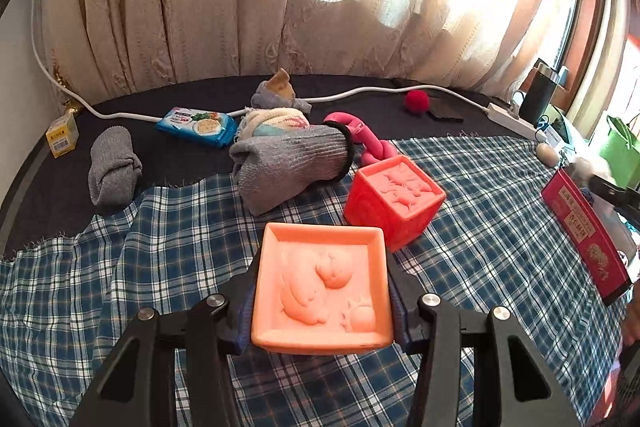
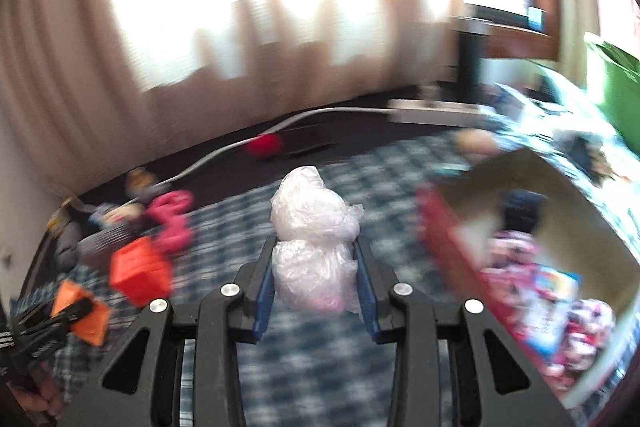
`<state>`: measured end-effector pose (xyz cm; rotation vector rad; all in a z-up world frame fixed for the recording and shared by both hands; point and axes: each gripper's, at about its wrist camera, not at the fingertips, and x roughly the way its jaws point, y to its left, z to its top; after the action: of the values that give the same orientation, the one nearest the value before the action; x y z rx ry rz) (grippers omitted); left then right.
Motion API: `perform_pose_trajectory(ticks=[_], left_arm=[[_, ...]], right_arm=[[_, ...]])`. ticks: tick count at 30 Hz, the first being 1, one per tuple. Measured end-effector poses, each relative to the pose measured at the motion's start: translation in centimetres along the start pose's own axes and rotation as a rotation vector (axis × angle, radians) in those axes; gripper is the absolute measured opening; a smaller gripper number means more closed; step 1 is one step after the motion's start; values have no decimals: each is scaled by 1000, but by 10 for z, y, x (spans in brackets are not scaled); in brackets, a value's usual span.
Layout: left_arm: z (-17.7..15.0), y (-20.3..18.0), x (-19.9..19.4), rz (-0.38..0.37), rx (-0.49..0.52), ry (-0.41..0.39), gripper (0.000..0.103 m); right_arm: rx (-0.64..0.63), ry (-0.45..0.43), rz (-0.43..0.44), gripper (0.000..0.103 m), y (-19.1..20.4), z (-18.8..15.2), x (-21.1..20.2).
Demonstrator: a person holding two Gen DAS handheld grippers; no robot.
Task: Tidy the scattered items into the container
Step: 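Carry the white plastic bag to the tray and open the right tool, then carry the orange block over the tray and release it with the left tool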
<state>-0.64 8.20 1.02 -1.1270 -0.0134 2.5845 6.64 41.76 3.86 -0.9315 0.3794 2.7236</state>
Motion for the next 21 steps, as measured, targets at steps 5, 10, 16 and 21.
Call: perform_pose_trajectory(ticks=[5,10,16,21], left_arm=[[-1,-5,0,2,14,0,53],[1,-15,-9,-2,39,-16,53],[5,-33,-23,-25,61,-35,53],[8,-57,-26,-67,90,-26,53]], right_arm=[[89,-1,-167,40,-72,-3,-15],[149,-4,-281,40,-123,-6,-24],[218,-21,-327,69,-157,-11,-30],[223,-40,-311,71,-162,-12,-33]])
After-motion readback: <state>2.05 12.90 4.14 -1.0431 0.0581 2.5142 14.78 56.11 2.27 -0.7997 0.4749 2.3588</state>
